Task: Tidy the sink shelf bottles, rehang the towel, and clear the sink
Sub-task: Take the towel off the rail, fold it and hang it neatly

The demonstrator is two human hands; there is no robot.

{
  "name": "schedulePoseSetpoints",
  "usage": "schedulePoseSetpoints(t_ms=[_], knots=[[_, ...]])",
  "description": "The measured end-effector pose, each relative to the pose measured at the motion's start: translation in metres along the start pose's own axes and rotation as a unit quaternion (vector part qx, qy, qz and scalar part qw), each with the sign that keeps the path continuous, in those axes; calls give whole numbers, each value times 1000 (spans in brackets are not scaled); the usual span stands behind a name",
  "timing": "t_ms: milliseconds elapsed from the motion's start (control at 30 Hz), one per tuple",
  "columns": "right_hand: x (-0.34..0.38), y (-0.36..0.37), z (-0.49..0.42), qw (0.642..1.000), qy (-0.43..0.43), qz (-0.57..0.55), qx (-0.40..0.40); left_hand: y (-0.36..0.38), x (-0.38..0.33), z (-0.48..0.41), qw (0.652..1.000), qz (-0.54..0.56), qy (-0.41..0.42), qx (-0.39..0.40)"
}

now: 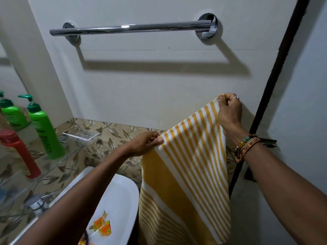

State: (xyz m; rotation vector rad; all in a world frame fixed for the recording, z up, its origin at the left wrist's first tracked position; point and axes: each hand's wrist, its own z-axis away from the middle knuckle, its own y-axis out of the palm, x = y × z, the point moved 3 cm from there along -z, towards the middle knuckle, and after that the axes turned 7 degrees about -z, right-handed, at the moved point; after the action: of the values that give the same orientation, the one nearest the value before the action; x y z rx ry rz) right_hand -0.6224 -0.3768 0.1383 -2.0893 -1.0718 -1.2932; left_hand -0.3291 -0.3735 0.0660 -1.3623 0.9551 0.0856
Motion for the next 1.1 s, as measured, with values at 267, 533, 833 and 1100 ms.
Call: schedulePoseSetpoints(t_ms=[267, 533, 833, 1100], knots=[[7, 13, 16, 987, -71, 94, 106, -13, -13, -10, 974, -149, -16, -168], [11, 64, 70, 890, -53, 116, 438, -20, -60, -26, 981, -108, 39, -158], [25, 67, 79, 913, -48, 148, 376, -32, -53, 0, 993, 69, 10, -96], [32, 57, 89, 934, -74, 178, 301, -18, -42, 38, 992, 123, -11, 27]])
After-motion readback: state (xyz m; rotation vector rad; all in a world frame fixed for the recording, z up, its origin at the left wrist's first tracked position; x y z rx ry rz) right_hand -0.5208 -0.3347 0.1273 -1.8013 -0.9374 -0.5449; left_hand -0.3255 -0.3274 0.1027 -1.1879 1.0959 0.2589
